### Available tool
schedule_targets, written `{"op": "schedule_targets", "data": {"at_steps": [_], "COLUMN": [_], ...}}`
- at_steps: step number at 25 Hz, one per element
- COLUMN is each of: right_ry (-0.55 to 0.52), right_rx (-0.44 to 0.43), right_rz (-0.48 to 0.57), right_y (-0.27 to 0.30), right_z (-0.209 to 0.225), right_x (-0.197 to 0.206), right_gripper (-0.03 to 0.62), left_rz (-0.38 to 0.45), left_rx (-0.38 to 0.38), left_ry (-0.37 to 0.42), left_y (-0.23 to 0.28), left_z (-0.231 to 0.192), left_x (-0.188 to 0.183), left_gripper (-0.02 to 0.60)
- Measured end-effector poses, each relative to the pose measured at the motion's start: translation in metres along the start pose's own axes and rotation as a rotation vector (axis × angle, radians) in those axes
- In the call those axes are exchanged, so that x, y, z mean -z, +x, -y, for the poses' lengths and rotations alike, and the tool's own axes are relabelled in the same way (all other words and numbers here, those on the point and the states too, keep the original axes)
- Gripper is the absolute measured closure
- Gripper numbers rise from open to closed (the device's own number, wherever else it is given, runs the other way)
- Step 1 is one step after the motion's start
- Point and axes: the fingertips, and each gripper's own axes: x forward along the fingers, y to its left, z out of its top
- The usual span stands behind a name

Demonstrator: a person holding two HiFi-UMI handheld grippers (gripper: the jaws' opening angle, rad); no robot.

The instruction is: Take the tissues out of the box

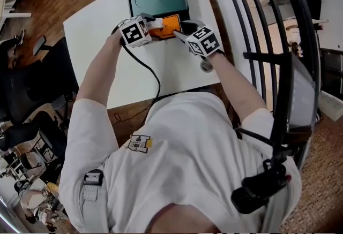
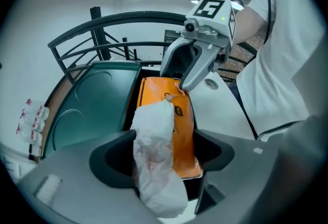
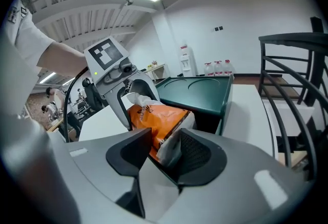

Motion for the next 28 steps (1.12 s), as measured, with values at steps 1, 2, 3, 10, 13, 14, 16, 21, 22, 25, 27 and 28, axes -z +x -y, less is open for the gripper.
{"op": "schedule_targets", "data": {"at_steps": [1,2,3,10,13,14,16,21,22,25,27,28], "right_ry": [0.004,0.006,0.007,-0.007,-0.011,-0.013,-0.017,-0.008,-0.005,-0.002,-0.012,-0.018], "right_rx": [0.003,0.006,0.010,0.025,0.034,0.038,0.045,0.056,0.057,0.065,0.071,0.074], "right_rz": [-0.006,-0.009,-0.008,0.060,0.059,0.056,0.058,0.100,0.114,0.162,0.193,0.208], "right_y": [0.001,0.001,0.000,-0.006,-0.006,-0.006,-0.006,-0.017,-0.020,-0.031,-0.041,-0.048], "right_z": [0.000,0.001,0.000,-0.001,0.002,0.003,0.003,0.001,0.000,0.002,0.000,-0.004], "right_x": [0.000,-0.001,-0.002,-0.023,-0.028,-0.028,-0.028,-0.041,-0.045,-0.053,-0.060,-0.064], "right_gripper": [0.432,0.439,0.445,0.455,0.467,0.468,0.474,0.482,0.484,0.485,0.485,0.485], "left_rz": [0.001,0.005,0.011,0.048,0.056,0.057,0.061,0.086,0.091,0.101,0.111,0.116], "left_rx": [0.004,0.008,0.008,-0.029,-0.041,-0.044,-0.053,-0.078,-0.084,-0.110,-0.130,-0.141], "left_ry": [-0.010,-0.014,-0.012,0.010,0.009,0.010,0.012,0.044,0.052,0.082,0.107,0.121], "left_y": [0.000,0.000,-0.001,-0.014,-0.017,-0.017,-0.017,-0.033,-0.036,-0.043,-0.051,-0.057], "left_z": [0.000,0.000,0.001,-0.001,-0.004,-0.004,-0.004,-0.005,-0.005,-0.007,-0.006,-0.003], "left_x": [-0.001,-0.002,-0.003,-0.011,-0.013,-0.014,-0.015,-0.023,-0.025,-0.033,-0.041,-0.044], "left_gripper": [0.239,0.243,0.249,0.276,0.282,0.284,0.288,0.298,0.299,0.301,0.301,0.299]}}
